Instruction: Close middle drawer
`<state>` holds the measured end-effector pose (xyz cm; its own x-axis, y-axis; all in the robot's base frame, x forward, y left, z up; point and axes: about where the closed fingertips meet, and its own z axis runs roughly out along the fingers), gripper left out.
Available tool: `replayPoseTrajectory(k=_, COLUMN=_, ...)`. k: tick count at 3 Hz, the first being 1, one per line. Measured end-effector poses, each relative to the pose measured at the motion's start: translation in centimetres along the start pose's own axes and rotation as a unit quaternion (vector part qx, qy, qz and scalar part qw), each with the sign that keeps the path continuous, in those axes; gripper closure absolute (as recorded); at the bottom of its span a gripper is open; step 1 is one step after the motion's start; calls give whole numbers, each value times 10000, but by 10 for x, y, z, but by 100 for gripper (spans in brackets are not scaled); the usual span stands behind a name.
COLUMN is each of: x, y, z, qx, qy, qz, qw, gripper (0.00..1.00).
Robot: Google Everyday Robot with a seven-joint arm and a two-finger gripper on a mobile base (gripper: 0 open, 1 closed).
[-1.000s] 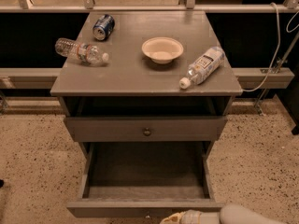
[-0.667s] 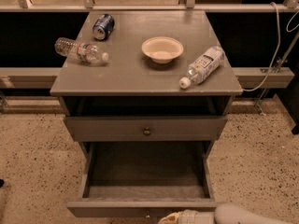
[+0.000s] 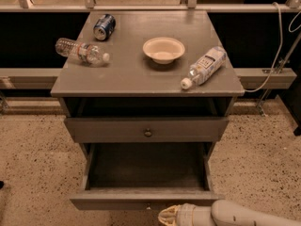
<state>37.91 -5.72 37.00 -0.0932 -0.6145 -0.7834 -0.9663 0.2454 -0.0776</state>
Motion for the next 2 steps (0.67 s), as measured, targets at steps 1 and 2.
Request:
replayPoseTrajectory(k=1, x=-25, y=0, z=-19, qx=-264, qy=-292, qz=-9, qw=9992, gripper=100)
replayPoseTrajectory(k=2, x=-25, y=-5, z=-17, qx=-187, qy=-266, qz=-57, qw=9995, gripper=100)
